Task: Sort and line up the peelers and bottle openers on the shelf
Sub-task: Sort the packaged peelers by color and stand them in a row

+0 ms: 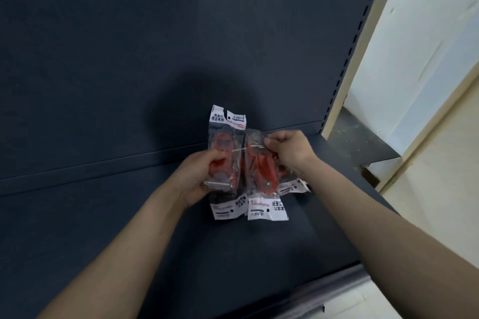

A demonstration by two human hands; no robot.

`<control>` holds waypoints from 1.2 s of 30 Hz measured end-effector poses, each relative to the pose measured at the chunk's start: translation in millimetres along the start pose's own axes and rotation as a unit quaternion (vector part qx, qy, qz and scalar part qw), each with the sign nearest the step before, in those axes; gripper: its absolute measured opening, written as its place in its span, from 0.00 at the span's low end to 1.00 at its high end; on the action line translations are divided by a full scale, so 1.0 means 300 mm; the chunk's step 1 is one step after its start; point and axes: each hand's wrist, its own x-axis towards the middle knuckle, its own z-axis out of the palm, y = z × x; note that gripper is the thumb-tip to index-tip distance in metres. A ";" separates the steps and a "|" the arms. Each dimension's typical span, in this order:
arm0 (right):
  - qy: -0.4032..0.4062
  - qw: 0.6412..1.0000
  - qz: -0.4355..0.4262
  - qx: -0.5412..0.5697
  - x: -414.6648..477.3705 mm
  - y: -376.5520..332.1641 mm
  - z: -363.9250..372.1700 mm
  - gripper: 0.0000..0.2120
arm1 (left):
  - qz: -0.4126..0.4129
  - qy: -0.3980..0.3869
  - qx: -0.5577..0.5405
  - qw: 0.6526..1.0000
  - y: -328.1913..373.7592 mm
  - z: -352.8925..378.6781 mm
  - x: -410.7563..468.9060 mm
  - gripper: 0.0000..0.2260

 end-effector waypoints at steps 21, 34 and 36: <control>-0.017 0.970 0.019 -0.242 0.295 0.171 -0.221 0.13 | 0.018 0.062 -0.013 0.998 0.020 0.148 0.042 0.06; 0.020 0.972 -0.166 -0.163 0.228 0.032 -0.229 0.09 | 0.006 0.092 0.056 0.994 0.030 0.220 0.078 0.09; -0.039 0.960 -0.226 -0.162 0.184 -0.043 -0.226 0.09 | 0.016 0.084 0.123 0.989 0.034 0.232 0.081 0.08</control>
